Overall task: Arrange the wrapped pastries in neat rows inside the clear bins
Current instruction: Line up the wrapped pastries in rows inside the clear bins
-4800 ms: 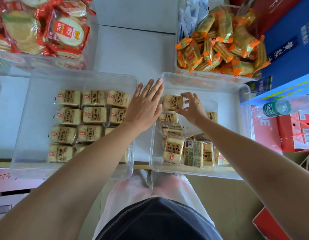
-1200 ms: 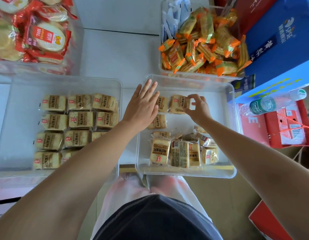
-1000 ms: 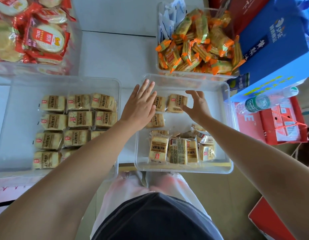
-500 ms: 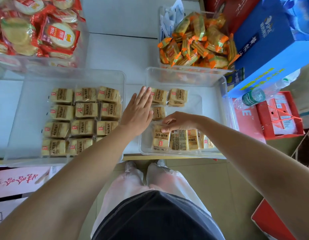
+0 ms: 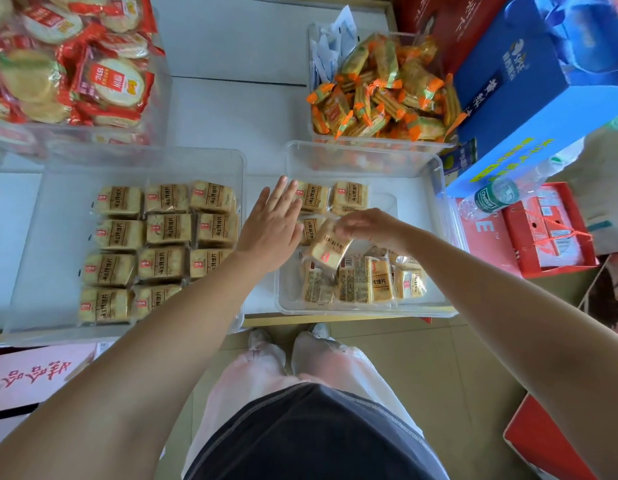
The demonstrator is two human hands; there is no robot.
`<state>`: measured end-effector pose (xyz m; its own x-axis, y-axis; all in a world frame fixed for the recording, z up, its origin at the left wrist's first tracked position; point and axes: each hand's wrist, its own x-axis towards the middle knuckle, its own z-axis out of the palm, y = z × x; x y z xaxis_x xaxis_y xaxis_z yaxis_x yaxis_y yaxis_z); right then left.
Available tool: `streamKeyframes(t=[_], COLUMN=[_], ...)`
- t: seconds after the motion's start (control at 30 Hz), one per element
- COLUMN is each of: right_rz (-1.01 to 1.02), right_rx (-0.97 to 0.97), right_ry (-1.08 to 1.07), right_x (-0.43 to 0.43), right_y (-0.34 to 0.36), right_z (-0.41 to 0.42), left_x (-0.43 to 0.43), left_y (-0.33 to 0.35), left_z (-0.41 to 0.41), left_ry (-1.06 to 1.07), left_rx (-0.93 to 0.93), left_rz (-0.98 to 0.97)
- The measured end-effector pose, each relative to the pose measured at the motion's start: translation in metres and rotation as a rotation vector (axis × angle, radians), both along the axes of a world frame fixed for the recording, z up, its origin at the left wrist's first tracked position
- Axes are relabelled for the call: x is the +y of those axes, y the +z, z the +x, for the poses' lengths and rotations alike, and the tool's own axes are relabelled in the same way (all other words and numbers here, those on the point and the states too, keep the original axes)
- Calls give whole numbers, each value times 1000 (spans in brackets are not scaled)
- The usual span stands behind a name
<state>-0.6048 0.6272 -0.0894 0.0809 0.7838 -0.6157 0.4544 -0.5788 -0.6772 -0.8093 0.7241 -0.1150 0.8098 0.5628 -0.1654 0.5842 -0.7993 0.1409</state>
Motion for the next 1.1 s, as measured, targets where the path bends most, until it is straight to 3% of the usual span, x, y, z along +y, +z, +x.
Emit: streamKeyframes(t=[0.1,0.2,0.27,0.37,0.53,0.67,0.87,1.1], right_rz=[105,164,144,147,120,86,54,104], right_rx=[-4,-148,-266,-425,-462,-491,-595,-822], right_ry=[-386,-635,-786,-884,-1012,-1064,-803,-699], right_x=[3,5,5,2,7,18,6,4], right_y=[-5,-21,-29,-43,-57,-53,-53,-56], right_z=[21,43,49,56,56,50,51,49], left_x=[2,2,4,6,16,23,29,34], left_y=[2,2,1,-6,-23,-35,-38,-46], left_z=[8,25,42,67,99,107,108,104], left_ry=[-13,-125,-174,-220,-304,-305,-332,-358], left_rx=[7,34,32,66,160,253,279,327], left_rz=[46,118,40,-68,-92,-151,-120,-82])
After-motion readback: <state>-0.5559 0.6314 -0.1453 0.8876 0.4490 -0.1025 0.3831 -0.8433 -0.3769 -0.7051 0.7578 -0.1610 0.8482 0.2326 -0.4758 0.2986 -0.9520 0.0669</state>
